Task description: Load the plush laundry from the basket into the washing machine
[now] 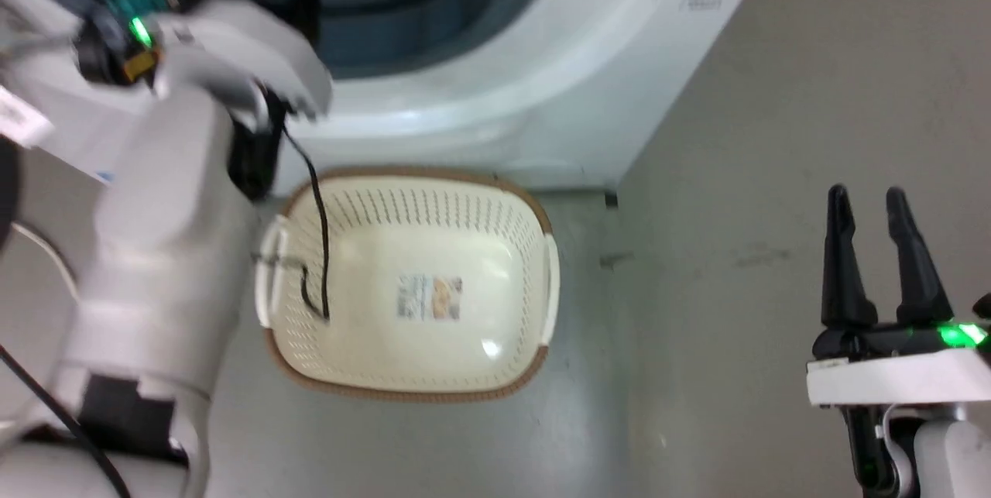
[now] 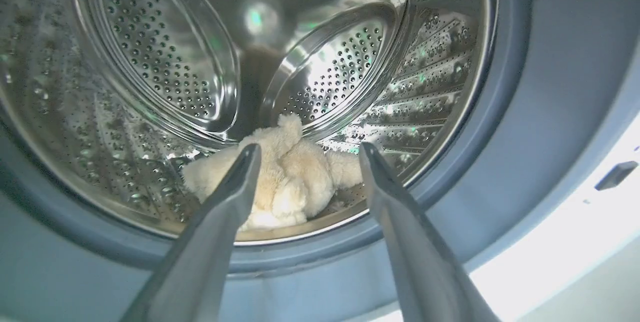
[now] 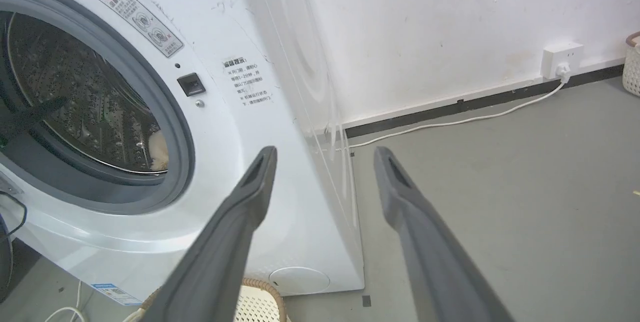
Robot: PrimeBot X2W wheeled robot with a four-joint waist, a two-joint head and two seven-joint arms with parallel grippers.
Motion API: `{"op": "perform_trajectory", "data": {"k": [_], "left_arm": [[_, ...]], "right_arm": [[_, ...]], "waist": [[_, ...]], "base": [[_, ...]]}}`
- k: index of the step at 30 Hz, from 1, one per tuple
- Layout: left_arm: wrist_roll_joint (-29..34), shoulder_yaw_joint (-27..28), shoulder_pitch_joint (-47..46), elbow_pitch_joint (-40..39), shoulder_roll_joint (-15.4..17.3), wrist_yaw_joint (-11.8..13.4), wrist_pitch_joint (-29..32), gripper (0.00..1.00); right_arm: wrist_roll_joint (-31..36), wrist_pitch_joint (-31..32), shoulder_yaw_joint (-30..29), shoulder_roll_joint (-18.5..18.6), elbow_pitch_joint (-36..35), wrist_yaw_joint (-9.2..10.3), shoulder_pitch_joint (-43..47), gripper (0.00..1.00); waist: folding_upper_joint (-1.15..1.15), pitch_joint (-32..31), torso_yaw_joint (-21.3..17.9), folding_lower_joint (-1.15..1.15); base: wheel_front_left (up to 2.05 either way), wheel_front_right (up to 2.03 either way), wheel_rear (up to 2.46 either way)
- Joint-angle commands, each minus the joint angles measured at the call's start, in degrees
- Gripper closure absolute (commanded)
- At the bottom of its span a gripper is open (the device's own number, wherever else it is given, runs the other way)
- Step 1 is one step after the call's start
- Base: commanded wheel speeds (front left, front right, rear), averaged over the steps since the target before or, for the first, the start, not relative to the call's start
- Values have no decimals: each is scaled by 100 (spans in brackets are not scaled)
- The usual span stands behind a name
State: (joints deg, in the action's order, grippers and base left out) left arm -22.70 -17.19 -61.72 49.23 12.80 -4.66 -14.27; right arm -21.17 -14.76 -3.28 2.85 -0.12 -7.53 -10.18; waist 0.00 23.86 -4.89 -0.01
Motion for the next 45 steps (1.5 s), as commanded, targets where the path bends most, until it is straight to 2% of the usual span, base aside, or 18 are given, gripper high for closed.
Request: {"op": "perform_trajectory", "data": {"k": [1,6,13,23,33,39,45], "left_arm": [[45,-18,161,-45,-44,27,-53,0],[140,-97,844,-328,-165,154,-69,0],[139,69,2005,-1070,-222,327,-72,0],[2,255,3321,-1742,-185,436,-73,0],[-161,362,4436,-2577,-74,711,21,0],[-174,370,5254,-3271,-13,998,100,0],[-166,340,5637,-3503,70,1098,182,0]], "right_arm": [[35,-24,-23,3,38,4,92,0],[213,-24,-81,3,177,4,362,0],[450,-24,-122,3,330,4,716,0],[718,-24,-66,3,523,4,1054,0],[811,-22,28,3,609,4,1384,0],[986,-2,55,3,628,4,1551,0],[1093,39,56,3,657,4,1644,0]], "waist": [[0,-388,176,1],[0,-947,317,1],[0,-1608,501,1],[0,-2206,628,1],[0,-2518,677,1],[0,-2590,700,1],[0,-2636,724,1]], "base": [[0,0,0],[0,0,0],[0,0,0],[0,0,0],[0,0,0],[0,0,0],[0,0,0]]}}
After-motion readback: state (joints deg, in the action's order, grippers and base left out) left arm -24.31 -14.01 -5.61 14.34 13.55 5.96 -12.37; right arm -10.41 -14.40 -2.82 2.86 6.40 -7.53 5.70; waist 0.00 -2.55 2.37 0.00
